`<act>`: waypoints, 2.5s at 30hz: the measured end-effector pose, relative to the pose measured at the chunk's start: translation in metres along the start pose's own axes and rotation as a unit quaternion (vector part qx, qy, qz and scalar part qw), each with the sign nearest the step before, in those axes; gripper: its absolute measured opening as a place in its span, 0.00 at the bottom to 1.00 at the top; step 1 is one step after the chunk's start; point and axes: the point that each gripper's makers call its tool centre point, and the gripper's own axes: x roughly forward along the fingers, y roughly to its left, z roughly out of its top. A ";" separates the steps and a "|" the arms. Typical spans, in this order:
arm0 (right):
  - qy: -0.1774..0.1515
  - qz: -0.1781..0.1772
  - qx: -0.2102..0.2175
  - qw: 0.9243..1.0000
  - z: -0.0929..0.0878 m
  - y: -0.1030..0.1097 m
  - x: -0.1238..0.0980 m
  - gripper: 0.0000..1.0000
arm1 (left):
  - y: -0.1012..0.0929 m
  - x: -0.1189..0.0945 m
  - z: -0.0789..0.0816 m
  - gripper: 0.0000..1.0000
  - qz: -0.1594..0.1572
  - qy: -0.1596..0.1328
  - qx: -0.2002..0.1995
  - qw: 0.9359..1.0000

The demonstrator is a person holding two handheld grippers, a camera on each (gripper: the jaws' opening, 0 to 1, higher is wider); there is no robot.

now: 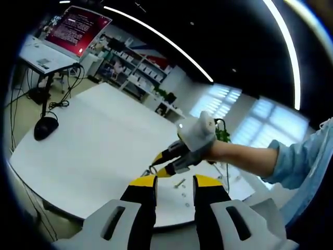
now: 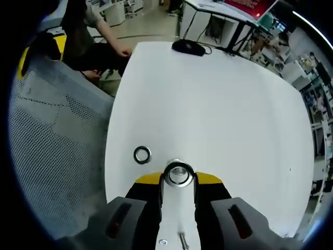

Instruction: Place the washer onto the threaded stud by aligning its center hole with the stud, sliding it down to the base, and recovering from edge contact or off-axis alignment until the washer reaches the visible bottom stop.

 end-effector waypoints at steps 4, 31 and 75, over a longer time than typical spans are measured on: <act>0.010 0.008 -0.005 1.000 -0.001 0.001 0.006 0.24 | 0.000 0.000 0.000 0.26 0.000 -0.001 -0.001 1.000; 0.057 0.027 -0.011 0.998 -0.011 0.004 0.057 0.24 | 0.000 0.001 0.001 0.26 -0.002 -0.003 -0.002 1.000; -0.025 0.116 -0.197 0.973 0.018 0.084 0.049 0.39 | 0.001 0.001 0.001 0.25 -0.005 0.002 -0.002 1.000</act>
